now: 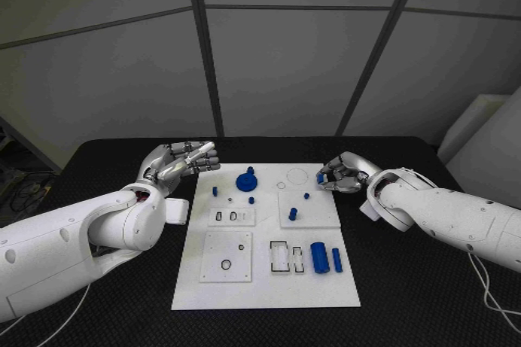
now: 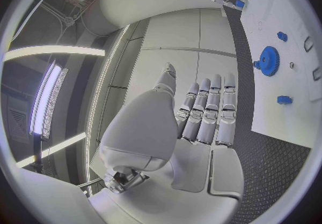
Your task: Assemble the parts on the task board
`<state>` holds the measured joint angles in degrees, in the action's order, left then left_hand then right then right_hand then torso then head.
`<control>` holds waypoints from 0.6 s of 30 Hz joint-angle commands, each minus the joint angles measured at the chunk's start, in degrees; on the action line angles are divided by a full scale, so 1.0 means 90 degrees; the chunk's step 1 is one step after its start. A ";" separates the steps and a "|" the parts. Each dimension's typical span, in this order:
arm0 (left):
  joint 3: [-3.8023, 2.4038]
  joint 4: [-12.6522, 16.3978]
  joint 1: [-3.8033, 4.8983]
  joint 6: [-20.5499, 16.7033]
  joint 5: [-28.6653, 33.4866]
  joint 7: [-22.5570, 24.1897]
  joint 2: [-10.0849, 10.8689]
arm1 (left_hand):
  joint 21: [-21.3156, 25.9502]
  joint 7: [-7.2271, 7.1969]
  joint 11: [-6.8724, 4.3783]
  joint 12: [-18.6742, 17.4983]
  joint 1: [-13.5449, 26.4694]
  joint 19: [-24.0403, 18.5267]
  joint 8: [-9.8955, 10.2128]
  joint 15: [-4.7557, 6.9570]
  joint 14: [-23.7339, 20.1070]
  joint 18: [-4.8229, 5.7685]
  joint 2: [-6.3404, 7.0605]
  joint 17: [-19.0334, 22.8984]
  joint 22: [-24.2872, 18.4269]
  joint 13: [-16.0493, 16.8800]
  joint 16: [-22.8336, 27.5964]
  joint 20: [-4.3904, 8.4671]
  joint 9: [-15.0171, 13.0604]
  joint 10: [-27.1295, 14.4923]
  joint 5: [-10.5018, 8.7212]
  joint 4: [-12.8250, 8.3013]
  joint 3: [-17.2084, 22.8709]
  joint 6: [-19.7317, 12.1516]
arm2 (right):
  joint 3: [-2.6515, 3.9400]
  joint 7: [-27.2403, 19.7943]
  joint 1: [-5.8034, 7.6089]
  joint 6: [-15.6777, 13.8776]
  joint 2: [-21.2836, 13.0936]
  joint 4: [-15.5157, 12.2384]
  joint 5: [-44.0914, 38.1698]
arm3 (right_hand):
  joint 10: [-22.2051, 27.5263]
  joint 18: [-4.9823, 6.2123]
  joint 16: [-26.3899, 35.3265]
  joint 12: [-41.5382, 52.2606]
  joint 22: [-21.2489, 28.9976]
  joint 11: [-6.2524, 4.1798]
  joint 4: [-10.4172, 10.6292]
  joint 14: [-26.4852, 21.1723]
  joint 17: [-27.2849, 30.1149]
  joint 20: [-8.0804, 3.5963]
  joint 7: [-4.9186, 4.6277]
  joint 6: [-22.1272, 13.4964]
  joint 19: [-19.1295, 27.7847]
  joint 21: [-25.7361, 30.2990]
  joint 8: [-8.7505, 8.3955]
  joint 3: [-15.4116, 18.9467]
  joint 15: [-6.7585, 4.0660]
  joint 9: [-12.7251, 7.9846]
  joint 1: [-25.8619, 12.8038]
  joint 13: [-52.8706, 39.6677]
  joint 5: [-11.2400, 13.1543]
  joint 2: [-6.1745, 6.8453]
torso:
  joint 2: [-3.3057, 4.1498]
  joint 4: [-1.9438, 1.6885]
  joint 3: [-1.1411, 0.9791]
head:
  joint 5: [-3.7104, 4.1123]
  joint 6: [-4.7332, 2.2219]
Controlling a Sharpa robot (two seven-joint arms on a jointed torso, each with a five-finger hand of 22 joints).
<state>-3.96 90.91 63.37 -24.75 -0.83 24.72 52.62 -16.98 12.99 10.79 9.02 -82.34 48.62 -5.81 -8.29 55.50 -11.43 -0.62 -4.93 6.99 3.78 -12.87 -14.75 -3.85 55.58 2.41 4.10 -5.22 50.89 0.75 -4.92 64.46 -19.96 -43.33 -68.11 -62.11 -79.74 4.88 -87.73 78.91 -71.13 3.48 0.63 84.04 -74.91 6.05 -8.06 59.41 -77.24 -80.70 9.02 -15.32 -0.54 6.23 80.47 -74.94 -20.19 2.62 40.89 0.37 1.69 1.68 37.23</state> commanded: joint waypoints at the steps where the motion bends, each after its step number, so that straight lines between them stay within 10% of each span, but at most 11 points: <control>1: -0.0004 0.0002 0.0008 0.0067 -0.0069 0.0021 0.0003 | 0.0036 0.0096 0.0014 -0.0030 0.0001 -0.0006 0.0028 -0.0024 0.0042 0.0121 -0.0075 0.0007 -0.0008 -0.0010 0.0040 0.0007 0.0008 -0.0050 0.0031 -0.0054 0.0000 -0.0007 | 0.0009 0.0081 0.0015 -0.0150 -0.0074 -0.0219 0.0070 | 0.0000 -0.0103 -0.0039 0.0022 -0.0008 -0.0052 0.0001 0.0539 -0.1123 -0.0044 0.0028 0.0058 0.0001 -0.0040 0.0022 -0.0038 -0.0036 0.0026 -0.0009 -0.0084 -0.0026 -0.0060 | -0.0014 0.0003 0.0012 | -0.0007 -0.0007; 18: -0.0004 -0.0024 0.0009 0.0053 -0.0070 -0.0001 0.0000 | 0.0037 0.0097 0.0015 -0.0032 -0.0004 -0.0006 0.0031 -0.0025 0.0043 0.0121 -0.0075 0.0007 -0.0009 -0.0010 0.0041 0.0007 0.0008 -0.0052 0.0031 -0.0059 -0.0001 -0.0009 | 0.0026 0.0974 0.0349 -0.0054 0.0181 -0.1414 -0.0866 | -0.0007 -0.0117 -0.0046 0.0025 -0.0077 -0.0052 -0.0008 0.0544 -0.1142 -0.0049 0.0028 0.0055 -0.0045 -0.0074 0.0019 -0.0045 -0.0039 0.0031 -0.0012 -0.0091 -0.0007 -0.0052 | -0.0075 0.0000 0.0029 | -0.0184 0.0090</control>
<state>-3.96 90.71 63.37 -24.76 -0.93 24.55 52.67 -16.98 12.99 10.97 9.02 -82.34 48.62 -5.81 -8.50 55.71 -11.44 -0.62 -4.94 7.00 3.78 -12.87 -14.75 -3.86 55.39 2.41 3.79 -5.23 50.89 0.96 0.78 67.45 -20.50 -42.06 -80.32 -65.55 -79.74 4.88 -87.96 78.91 -71.76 3.48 0.62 84.04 -74.91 5.85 -7.98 59.35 -77.44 -81.16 9.03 -15.30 -0.53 6.25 80.62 -74.93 -20.18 2.63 40.21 0.41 1.96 0.32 37.95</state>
